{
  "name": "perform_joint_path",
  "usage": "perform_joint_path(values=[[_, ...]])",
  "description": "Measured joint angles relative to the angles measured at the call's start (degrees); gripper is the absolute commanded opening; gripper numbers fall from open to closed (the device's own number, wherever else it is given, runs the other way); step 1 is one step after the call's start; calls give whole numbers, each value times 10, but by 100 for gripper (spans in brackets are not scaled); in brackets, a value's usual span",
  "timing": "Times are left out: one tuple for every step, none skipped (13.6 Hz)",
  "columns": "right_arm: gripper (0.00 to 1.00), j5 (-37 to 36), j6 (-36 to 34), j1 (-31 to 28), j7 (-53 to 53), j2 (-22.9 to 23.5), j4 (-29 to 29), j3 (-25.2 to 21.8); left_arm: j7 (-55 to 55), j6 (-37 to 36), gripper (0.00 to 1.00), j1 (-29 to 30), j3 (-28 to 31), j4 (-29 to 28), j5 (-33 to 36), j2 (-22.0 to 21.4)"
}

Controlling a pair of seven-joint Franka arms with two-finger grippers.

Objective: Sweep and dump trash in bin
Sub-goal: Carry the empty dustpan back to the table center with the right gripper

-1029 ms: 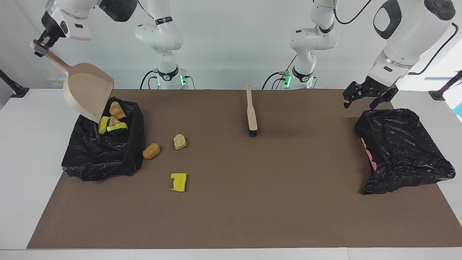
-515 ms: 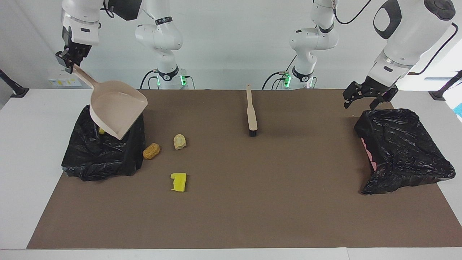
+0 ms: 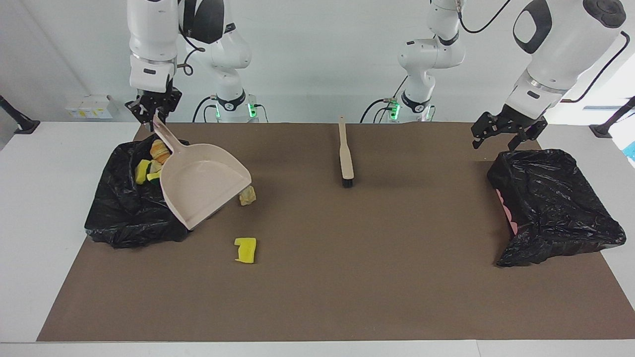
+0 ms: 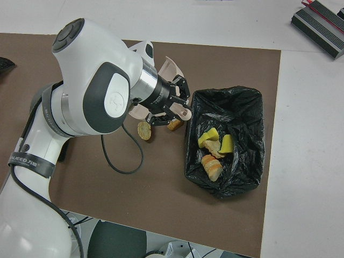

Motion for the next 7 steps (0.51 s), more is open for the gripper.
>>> perform_joint_path(values=[[0, 8, 1, 1, 45, 25, 21, 12, 0, 0, 100, 0, 0, 0, 0, 0], [0, 12, 2, 5, 90, 49, 41, 22, 0, 0, 100, 0, 0, 0, 0, 0], [0, 14, 2, 16, 135, 73, 58, 28, 0, 0, 100, 0, 0, 0, 0, 0], [0, 15, 4, 35, 187, 97, 73, 32, 0, 0, 100, 0, 0, 0, 0, 0], [0, 15, 12, 57, 239, 120, 87, 33, 0, 0, 100, 0, 0, 0, 0, 0], [0, 15, 17, 78, 283, 141, 99, 34, 0, 0, 100, 0, 0, 0, 0, 0], [0, 15, 20, 99, 322, 162, 112, 35, 0, 0, 100, 0, 0, 0, 0, 0]])
